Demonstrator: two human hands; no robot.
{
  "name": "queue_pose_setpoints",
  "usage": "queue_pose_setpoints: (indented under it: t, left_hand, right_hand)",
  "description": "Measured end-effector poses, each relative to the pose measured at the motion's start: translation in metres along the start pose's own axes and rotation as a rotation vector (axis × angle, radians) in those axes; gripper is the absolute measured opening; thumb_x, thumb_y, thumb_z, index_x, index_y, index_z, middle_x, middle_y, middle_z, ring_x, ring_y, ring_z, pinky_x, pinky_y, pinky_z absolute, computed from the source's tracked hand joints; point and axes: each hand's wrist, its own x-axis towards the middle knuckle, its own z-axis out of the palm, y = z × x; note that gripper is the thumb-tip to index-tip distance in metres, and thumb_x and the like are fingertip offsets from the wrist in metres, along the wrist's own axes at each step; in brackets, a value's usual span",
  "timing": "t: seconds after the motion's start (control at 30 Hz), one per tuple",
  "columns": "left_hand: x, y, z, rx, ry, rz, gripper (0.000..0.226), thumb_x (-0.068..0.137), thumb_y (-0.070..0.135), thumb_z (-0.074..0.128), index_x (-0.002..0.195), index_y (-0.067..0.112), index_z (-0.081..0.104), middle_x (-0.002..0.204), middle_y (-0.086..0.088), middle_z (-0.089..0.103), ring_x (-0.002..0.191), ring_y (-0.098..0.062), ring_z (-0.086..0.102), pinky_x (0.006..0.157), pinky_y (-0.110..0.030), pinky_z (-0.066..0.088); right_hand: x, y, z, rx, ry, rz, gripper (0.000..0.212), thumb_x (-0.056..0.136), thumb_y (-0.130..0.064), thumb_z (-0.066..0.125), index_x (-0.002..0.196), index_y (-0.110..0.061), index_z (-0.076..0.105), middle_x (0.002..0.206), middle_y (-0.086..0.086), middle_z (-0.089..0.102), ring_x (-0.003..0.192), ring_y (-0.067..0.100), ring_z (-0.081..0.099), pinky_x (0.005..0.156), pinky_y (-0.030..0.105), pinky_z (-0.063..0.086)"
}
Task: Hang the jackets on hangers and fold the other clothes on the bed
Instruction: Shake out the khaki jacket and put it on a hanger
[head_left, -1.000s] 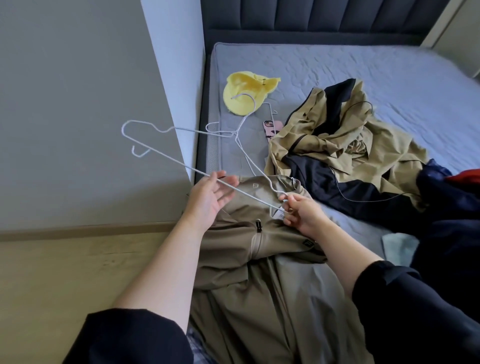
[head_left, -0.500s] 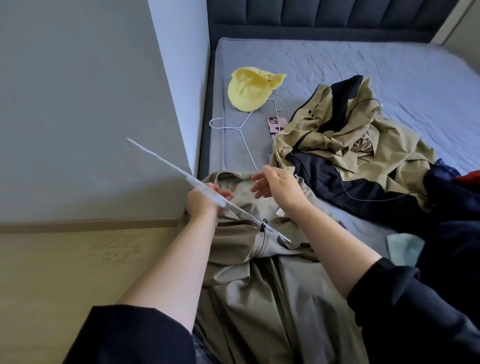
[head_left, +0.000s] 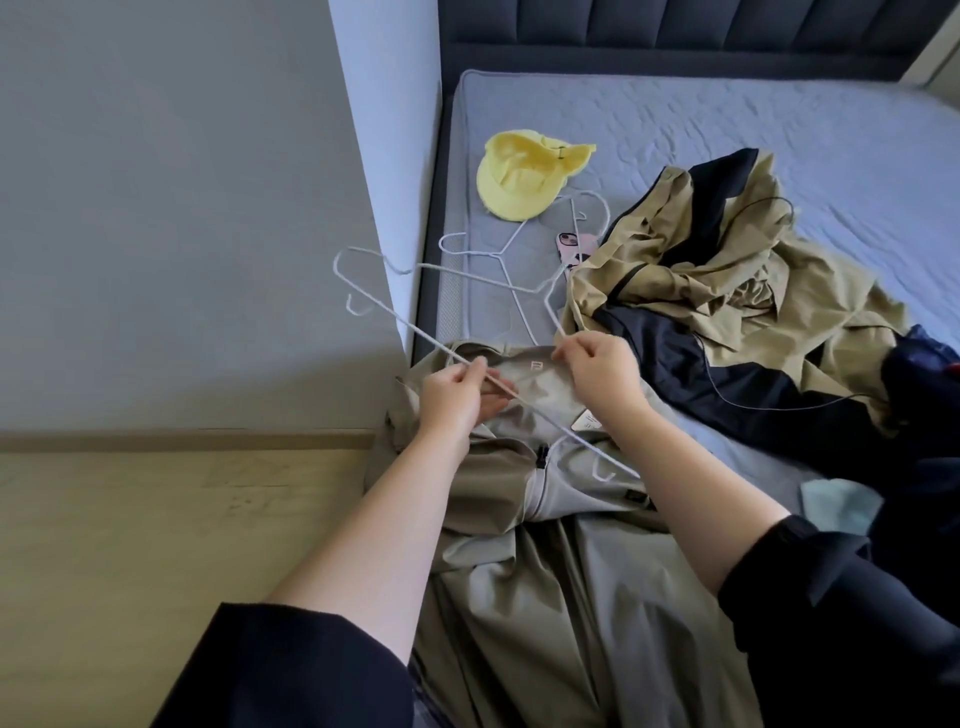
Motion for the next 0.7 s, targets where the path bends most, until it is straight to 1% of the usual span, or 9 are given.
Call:
queue_pose_setpoints:
  t: [0.1, 0.17, 0.23, 0.33, 0.4, 0.47, 0.57, 0.63, 0.7]
  left_hand:
    - [0.006, 0.002, -0.002, 0.033, -0.058, -0.018, 0.031, 0.099, 0.022, 0.05, 0.077, 0.002, 0.06, 0.058, -0.008, 0.069, 0.054, -0.018, 0.069, 0.045, -0.021, 0.052]
    - [0.016, 0.0, -0.01, 0.06, 0.071, -0.03, 0.028, 0.098, 0.017, 0.051, 0.075, 0.005, 0.059, 0.056, -0.007, 0.065, 0.046, -0.015, 0.065, 0.04, -0.018, 0.047]
    - [0.028, -0.006, -0.023, 0.183, 0.232, -0.024, 0.02, 0.094, 0.012, 0.052, 0.075, 0.007, 0.059, 0.06, -0.006, 0.06, 0.046, -0.016, 0.061, 0.043, -0.02, 0.047]
    - [0.042, -0.019, -0.037, 0.481, 0.397, -0.001, 0.01, 0.086, 0.019, 0.058, 0.082, 0.009, 0.06, 0.076, -0.012, 0.063, 0.073, -0.032, 0.066, 0.074, -0.036, 0.056]
    - [0.049, -0.024, -0.039, 0.678, 0.448, 0.005, 0.033, 0.081, 0.031, 0.064, 0.099, 0.004, 0.06, 0.103, -0.019, 0.062, 0.096, -0.035, 0.062, 0.085, -0.039, 0.051]
    - [0.052, -0.028, -0.037, 0.816, 0.408, -0.022, 0.057, 0.077, 0.047, 0.067, 0.118, 0.009, 0.054, 0.123, -0.015, 0.052, 0.111, -0.032, 0.053, 0.088, -0.035, 0.043]
    - [0.055, -0.035, -0.031, 0.915, 0.322, -0.094, 0.075, 0.073, 0.057, 0.066, 0.132, 0.016, 0.043, 0.134, -0.01, 0.04, 0.124, -0.031, 0.042, 0.095, -0.039, 0.039]
    - [0.058, -0.038, -0.031, 0.97, 0.319, -0.103, 0.073, 0.074, 0.054, 0.065, 0.132, 0.017, 0.043, 0.134, -0.009, 0.04, 0.126, -0.031, 0.04, 0.096, -0.04, 0.039]
    - [0.061, -0.04, -0.035, 0.965, 0.355, -0.079, 0.059, 0.078, 0.044, 0.063, 0.127, 0.014, 0.049, 0.131, -0.01, 0.046, 0.122, -0.032, 0.045, 0.093, -0.038, 0.041]
  right_hand:
    - [0.009, 0.009, -0.004, -0.065, 0.225, 0.075, 0.022, 0.082, -0.003, 0.042, 0.07, -0.01, 0.058, 0.062, 0.003, 0.053, 0.065, 0.025, 0.048, 0.06, 0.031, 0.037]
    - [0.015, 0.021, -0.007, -0.112, 0.264, 0.14, 0.019, 0.077, 0.002, 0.039, 0.073, -0.003, 0.057, 0.071, 0.011, 0.056, 0.072, 0.028, 0.048, 0.063, 0.032, 0.038]
    - [0.018, 0.037, -0.007, -0.161, 0.243, 0.217, 0.019, 0.079, 0.002, 0.039, 0.078, 0.003, 0.058, 0.077, 0.016, 0.058, 0.074, 0.028, 0.048, 0.064, 0.031, 0.036]
    - [0.018, 0.059, -0.003, -0.187, 0.206, 0.306, 0.019, 0.081, 0.001, 0.038, 0.078, 0.004, 0.057, 0.071, 0.01, 0.053, 0.071, 0.027, 0.045, 0.063, 0.03, 0.035]
    - [0.018, 0.068, 0.002, -0.197, 0.195, 0.317, 0.019, 0.08, 0.002, 0.039, 0.076, 0.002, 0.057, 0.067, 0.006, 0.051, 0.071, 0.027, 0.045, 0.06, 0.031, 0.034]
    - [0.017, 0.073, 0.007, -0.215, 0.179, 0.298, 0.018, 0.081, 0.001, 0.039, 0.078, 0.0, 0.057, 0.069, 0.005, 0.053, 0.072, 0.027, 0.047, 0.06, 0.03, 0.034]
    - [0.014, 0.079, 0.013, -0.247, 0.158, 0.276, 0.02, 0.087, -0.004, 0.04, 0.083, -0.004, 0.06, 0.081, 0.008, 0.059, 0.081, 0.028, 0.051, 0.069, 0.031, 0.038]
    - [0.012, 0.083, 0.016, -0.267, 0.156, 0.265, 0.021, 0.09, -0.007, 0.04, 0.086, -0.006, 0.061, 0.085, 0.008, 0.06, 0.085, 0.027, 0.051, 0.074, 0.033, 0.04]
    - [0.011, 0.086, 0.017, -0.259, 0.156, 0.249, 0.021, 0.091, -0.01, 0.041, 0.083, -0.007, 0.06, 0.083, 0.008, 0.059, 0.084, 0.027, 0.051, 0.075, 0.034, 0.041]
